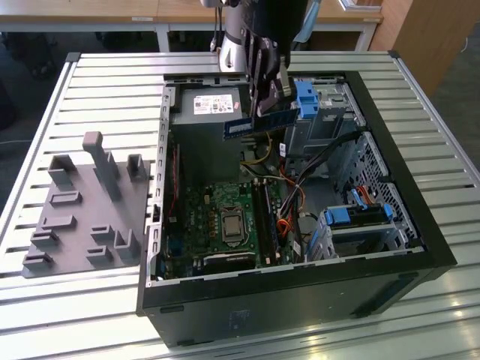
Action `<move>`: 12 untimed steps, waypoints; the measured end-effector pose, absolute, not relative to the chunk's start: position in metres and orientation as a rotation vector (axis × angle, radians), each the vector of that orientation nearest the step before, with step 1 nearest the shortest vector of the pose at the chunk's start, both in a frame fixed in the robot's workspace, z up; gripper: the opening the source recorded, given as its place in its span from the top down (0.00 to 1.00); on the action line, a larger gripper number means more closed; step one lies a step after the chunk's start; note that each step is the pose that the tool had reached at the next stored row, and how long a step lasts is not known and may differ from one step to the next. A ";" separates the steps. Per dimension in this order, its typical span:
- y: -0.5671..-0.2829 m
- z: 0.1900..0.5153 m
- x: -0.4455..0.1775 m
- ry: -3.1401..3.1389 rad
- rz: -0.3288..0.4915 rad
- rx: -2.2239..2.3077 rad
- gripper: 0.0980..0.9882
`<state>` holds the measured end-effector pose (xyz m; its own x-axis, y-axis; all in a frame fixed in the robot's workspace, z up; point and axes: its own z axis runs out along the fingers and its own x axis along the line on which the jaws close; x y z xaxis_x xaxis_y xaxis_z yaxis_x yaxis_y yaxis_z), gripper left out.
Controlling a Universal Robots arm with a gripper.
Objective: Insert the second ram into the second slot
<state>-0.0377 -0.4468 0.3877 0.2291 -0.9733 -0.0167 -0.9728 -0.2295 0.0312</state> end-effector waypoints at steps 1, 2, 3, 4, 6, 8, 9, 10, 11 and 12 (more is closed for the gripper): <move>-0.447 0.388 -0.038 -1.934 -0.051 2.457 0.96; -0.447 0.388 -0.038 -1.928 -0.051 2.462 0.96; -0.447 0.388 -0.038 -1.921 -0.050 2.467 0.96; -0.447 0.388 -0.038 -1.915 -0.050 2.471 0.96; -0.447 0.388 -0.038 -1.904 -0.050 2.480 0.96; -0.447 0.388 -0.038 -1.893 -0.050 2.489 0.96; -0.447 0.388 -0.038 -1.887 -0.050 2.493 0.96; -0.447 0.388 -0.038 -1.881 -0.050 2.497 0.96; -0.447 0.388 -0.038 -1.875 -0.050 2.501 0.96; -0.447 0.388 -0.038 -1.869 -0.050 2.506 0.96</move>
<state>-0.0377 -0.4468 0.3877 0.2847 -0.9585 -0.0166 -0.9580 -0.2851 0.0312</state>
